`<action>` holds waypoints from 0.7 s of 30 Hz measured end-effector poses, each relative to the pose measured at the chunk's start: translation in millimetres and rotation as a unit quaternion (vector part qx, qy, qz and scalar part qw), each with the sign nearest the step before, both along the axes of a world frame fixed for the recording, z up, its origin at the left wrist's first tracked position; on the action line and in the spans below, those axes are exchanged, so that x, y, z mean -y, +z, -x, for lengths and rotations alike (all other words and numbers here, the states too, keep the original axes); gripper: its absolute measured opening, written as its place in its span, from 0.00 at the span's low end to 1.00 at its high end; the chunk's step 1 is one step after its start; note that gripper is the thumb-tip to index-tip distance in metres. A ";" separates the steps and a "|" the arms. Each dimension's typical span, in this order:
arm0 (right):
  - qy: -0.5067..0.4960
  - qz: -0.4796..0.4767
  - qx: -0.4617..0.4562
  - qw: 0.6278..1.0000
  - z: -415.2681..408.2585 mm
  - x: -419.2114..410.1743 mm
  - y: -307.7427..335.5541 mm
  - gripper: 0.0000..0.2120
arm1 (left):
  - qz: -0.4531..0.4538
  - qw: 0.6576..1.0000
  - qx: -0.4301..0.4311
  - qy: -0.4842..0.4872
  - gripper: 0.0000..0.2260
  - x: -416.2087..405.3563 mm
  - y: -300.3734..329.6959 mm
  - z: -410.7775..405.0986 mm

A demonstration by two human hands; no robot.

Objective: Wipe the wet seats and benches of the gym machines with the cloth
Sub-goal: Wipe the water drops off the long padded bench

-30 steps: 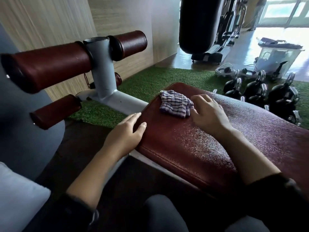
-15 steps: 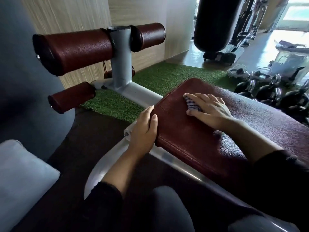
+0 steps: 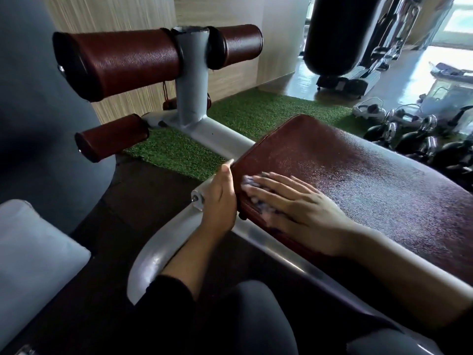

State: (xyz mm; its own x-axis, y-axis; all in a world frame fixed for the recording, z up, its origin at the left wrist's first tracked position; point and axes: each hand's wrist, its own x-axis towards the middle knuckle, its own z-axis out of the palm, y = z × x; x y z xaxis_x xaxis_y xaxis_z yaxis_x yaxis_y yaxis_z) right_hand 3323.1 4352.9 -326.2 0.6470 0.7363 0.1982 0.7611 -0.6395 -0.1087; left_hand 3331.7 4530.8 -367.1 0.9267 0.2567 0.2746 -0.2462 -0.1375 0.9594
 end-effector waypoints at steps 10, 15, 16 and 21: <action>-0.215 -0.021 -0.046 0.975 -90.1 -10.0 7.5 0.24 | -0.014 1.000 0.002 0.026 0.26 3.8 -3.5 -2.5; -0.079 -0.021 0.005 0.997 -15.8 -44.2 1.1 0.25 | 0.058 0.998 0.014 -0.028 0.18 5.6 -1.3 -0.5; -0.056 -0.021 0.013 0.998 -4.3 -29.9 -0.3 0.26 | 0.050 0.999 0.010 -0.019 0.19 5.2 -1.6 -0.9; -0.106 0.005 -0.071 0.992 -40.0 32.4 6.9 0.27 | 0.047 0.999 -0.007 0.002 0.31 6.3 -7.4 -6.2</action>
